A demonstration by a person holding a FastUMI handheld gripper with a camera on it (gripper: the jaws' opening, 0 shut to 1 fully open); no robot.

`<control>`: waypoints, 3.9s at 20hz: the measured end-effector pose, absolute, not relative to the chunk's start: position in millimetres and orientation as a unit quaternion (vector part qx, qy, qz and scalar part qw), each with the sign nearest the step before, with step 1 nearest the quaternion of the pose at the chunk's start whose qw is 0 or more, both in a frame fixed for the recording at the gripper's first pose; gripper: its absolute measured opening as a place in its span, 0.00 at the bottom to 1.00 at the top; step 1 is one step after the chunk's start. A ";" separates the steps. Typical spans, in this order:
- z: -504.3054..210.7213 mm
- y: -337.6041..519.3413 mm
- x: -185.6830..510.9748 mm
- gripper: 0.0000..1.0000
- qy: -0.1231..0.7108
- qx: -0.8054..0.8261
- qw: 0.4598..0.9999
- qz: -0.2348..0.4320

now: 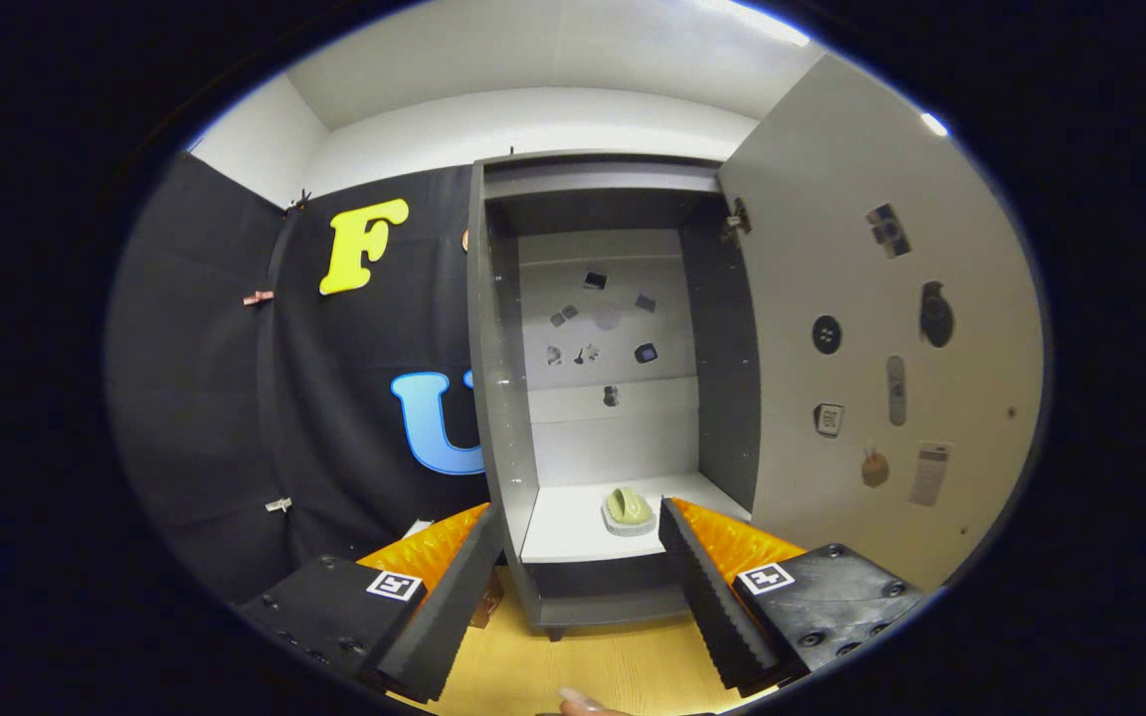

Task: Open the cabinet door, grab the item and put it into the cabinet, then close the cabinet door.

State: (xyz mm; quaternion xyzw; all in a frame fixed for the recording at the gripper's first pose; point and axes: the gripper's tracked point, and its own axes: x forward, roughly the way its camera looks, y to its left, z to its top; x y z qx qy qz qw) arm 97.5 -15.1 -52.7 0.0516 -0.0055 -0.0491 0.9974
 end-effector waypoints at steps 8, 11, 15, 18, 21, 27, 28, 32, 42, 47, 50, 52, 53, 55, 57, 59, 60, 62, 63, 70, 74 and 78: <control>-16.2 -96.3 -7.9 0.98 -0.041 0.052 0.995 -0.080; -13.2 -158.1 -38.2 0.98 -0.036 0.041 0.990 -0.127; -0.8 -230.5 -66.5 0.98 -0.067 0.043 0.981 -0.177; -10.3 -271.6 -77.9 0.98 -0.059 0.043 0.979 -0.188; -19.7 -297.2 -74.7 0.98 -0.046 0.031 0.983 -0.174; -24.6 -318.6 -49.5 0.98 -0.046 0.036 0.991 -0.120; -26.0 -321.3 -44.2 0.98 -0.044 0.043 0.992 -0.112; -39.6 -310.0 -23.8 0.98 -0.028 0.063 0.995 -0.078; -40.8 -283.5 -23.4 0.98 -0.024 0.069 0.996 -0.058; -46.2 -238.7 -9.8 0.98 -0.016 0.079 0.995 -0.054; -44.9 -226.5 -8.5 0.98 -0.014 0.072 0.995 -0.072; -46.3 -209.3 -5.4 0.94 -0.011 0.072 0.995 -0.069; -45.1 -203.0 -4.3 0.91 -0.011 0.068 0.995 -0.072; -48.2 -197.2 1.9 0.90 -0.008 0.063 0.995 -0.074; -49.0 -180.8 7.9 0.90 -0.007 0.060 0.996 -0.072; -50.8 -159.7 16.5 0.90 -0.004 0.063 0.996 -0.060; -52.9 -148.1 24.1 0.90 -0.001 0.067 0.996 -0.054; -54.2 -119.7 36.4 0.90 0.004 0.070 0.997 -0.040; -55.5 -109.6 41.2 0.90 0.004 0.068 0.997 -0.037; -46.6 -55.0 54.3 0.96 -0.004 0.027 1.000 -0.008; -47.0 -44.0 52.1 0.96 0.005 0.000 1.000 0.014; -39.9 -46.6 43.5 0.96 -0.003 0.009 1.000 0.023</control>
